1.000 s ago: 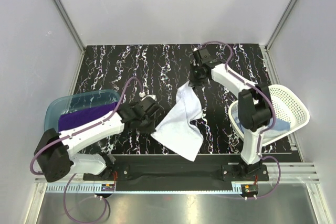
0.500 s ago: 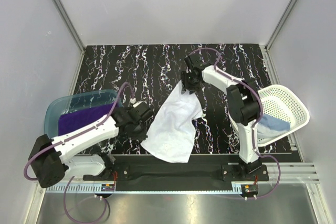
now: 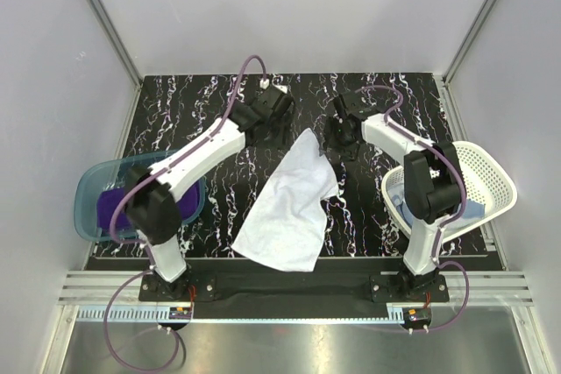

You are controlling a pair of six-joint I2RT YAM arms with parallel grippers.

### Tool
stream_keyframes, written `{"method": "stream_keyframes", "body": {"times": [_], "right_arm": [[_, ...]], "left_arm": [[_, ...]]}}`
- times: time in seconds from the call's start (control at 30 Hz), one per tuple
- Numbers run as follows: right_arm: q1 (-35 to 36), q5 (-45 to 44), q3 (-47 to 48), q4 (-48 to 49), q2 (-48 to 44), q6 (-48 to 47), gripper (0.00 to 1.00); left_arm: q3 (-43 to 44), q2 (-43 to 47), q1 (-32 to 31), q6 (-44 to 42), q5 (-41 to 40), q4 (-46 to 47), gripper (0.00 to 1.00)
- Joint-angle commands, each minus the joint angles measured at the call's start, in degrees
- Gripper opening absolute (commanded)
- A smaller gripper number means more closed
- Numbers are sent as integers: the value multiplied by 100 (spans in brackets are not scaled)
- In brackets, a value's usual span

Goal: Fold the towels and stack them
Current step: Flatten out the crumpled towel

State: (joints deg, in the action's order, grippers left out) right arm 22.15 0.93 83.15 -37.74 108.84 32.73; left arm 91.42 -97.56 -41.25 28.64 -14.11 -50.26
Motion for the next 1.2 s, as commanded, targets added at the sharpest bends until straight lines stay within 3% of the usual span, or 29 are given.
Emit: {"method": "stream_keyframes", "body": {"times": [0.0,0.1,0.17,0.33,0.37,0.43,0.47,0.57,0.73,1.0,1.17], "right_arm": [[-18,406,-255,433,68,-149,71],[-44,879,-843,1291,-29,-756,72],[-62,1128,-1125,1357,32,-934,72],[-79,1173,-1214,1296,147,-1374,67],[-79,1094,-1170,1252,164,-1496,62],[-71,954,-926,1015,103,-1611,38],[-62,814,-811,875,-45,-1629,20],[156,637,-406,461,-510,-1840,8],[1026,392,-553,495,-768,-1806,10],[3136,-1094,-1292,513,-574,-1603,18],[3489,-1174,-1513,460,-1082,-1436,40]], "left_arm": [[754,-587,249,-631,443,428,64],[1079,-1106,678,-597,1004,570,63],[1063,-1222,881,-509,1374,639,62],[149,-713,1356,-377,1841,1263,62],[44,-581,1418,-368,1842,1273,62],[-184,-458,1594,-342,1850,1282,62],[-255,-387,1664,-307,1850,1273,62],[-536,-115,1963,-88,1946,1290,63],[-757,131,2473,1,2070,1264,63],[-1519,615,2596,-34,2264,1308,64],[-1952,834,2579,-183,2639,1589,62]]}}
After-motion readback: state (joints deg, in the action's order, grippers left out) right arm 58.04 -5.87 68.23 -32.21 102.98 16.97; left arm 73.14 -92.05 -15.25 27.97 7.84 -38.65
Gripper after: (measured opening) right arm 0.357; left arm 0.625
